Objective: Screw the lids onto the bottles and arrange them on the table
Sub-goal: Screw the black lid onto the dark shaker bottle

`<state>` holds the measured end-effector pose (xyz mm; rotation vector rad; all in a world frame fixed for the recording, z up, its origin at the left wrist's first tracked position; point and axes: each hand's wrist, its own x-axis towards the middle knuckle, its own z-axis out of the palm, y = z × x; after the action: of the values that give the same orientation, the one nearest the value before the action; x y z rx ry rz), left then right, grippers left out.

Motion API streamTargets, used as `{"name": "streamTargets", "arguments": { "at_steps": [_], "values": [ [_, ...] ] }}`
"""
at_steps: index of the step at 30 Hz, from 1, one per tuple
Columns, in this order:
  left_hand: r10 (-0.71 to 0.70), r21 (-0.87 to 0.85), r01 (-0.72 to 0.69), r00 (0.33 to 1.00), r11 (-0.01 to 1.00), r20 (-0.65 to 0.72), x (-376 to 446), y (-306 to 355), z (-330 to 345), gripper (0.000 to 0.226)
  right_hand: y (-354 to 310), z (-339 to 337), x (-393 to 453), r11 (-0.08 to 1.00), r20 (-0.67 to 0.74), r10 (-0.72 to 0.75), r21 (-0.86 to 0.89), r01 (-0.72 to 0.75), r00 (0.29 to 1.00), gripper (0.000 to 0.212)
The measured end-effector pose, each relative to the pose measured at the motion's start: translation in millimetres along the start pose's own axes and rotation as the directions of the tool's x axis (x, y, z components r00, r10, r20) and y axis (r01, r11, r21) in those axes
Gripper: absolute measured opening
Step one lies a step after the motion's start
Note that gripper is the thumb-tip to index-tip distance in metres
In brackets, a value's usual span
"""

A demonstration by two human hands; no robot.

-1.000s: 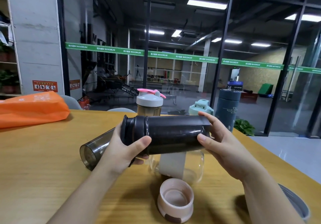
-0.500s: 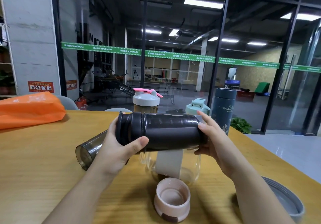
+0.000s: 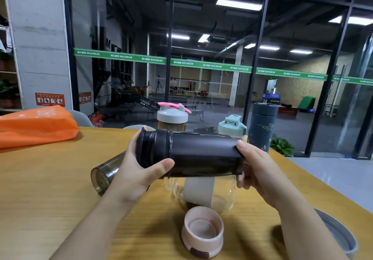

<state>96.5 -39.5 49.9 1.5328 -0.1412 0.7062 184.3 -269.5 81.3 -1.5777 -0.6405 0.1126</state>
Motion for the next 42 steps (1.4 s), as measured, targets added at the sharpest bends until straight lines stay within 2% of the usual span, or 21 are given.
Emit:
{"name": "streamTargets", "arguments": {
  "at_steps": [5, 11, 15, 19, 21, 24, 28, 30, 33, 36, 38, 42],
  "values": [
    [-0.011, -0.003, 0.011, 1.000, 1.000, 0.007, 0, -2, -1, 0.101, 0, 2, 1, 0.999, -0.040, 0.028, -0.033, -0.030, 0.999, 0.058],
    [-0.048, -0.048, 0.046, 0.998, 0.998, -0.044, 2, -1, -2, 0.114, 5, -6, 3, 0.993, 0.085, 0.003, 0.120, -0.013, 0.996, 0.070],
    [-0.087, -0.084, 0.084, 0.996, 0.993, -0.027, 3, -2, -2, 0.107, 3, -8, 2, 0.987, 0.108, -0.052, 0.155, 0.035, 0.993, 0.064],
    [-0.093, -0.084, 0.090, 0.995, 0.992, -0.025, 2, -1, 1, 0.107, 0, -6, -1, 0.992, 0.020, -0.051, 0.114, 0.048, 0.998, 0.060],
    [-0.093, -0.080, 0.091, 0.996, 0.993, -0.018, 1, 0, 1, 0.103, 0, -5, -1, 0.997, -0.016, -0.019, 0.071, 0.020, 1.000, 0.051],
    [-0.085, -0.069, 0.085, 0.996, 0.994, 0.003, -1, 1, 2, 0.109, 1, -1, 0, 0.998, -0.064, 0.064, 0.024, -0.063, 0.996, 0.055],
    [-0.076, -0.076, 0.078, 0.997, 0.994, 0.027, -2, 2, 3, 0.107, 2, 1, 2, 0.985, -0.135, 0.170, 0.031, -0.168, 0.976, 0.042],
    [-0.078, -0.080, 0.081, 0.996, 0.994, 0.038, -2, 2, 4, 0.105, 2, 2, 2, 0.985, -0.119, 0.174, 0.025, -0.173, 0.978, 0.049],
    [-0.075, -0.103, 0.076, 0.997, 0.992, 0.020, 0, 0, 3, 0.092, 3, 2, 2, 0.992, -0.056, 0.126, 0.021, -0.125, 0.990, 0.060],
    [-0.073, -0.115, 0.072, 0.997, 0.991, -0.009, 2, -2, 1, 0.086, 2, -1, 0, 1.000, 0.082, 0.026, -0.015, -0.025, 0.996, 0.060],
    [-0.078, -0.118, 0.076, 0.997, 0.990, -0.018, 2, -2, 1, 0.086, 2, 0, -1, 0.999, 0.137, -0.035, -0.008, 0.036, 0.990, 0.072],
    [-0.084, -0.121, 0.083, 0.996, 0.989, -0.005, 2, -3, 2, 0.087, 3, 5, -1, 0.993, 0.096, -0.105, -0.040, 0.109, 0.990, 0.082]
  ]
}}
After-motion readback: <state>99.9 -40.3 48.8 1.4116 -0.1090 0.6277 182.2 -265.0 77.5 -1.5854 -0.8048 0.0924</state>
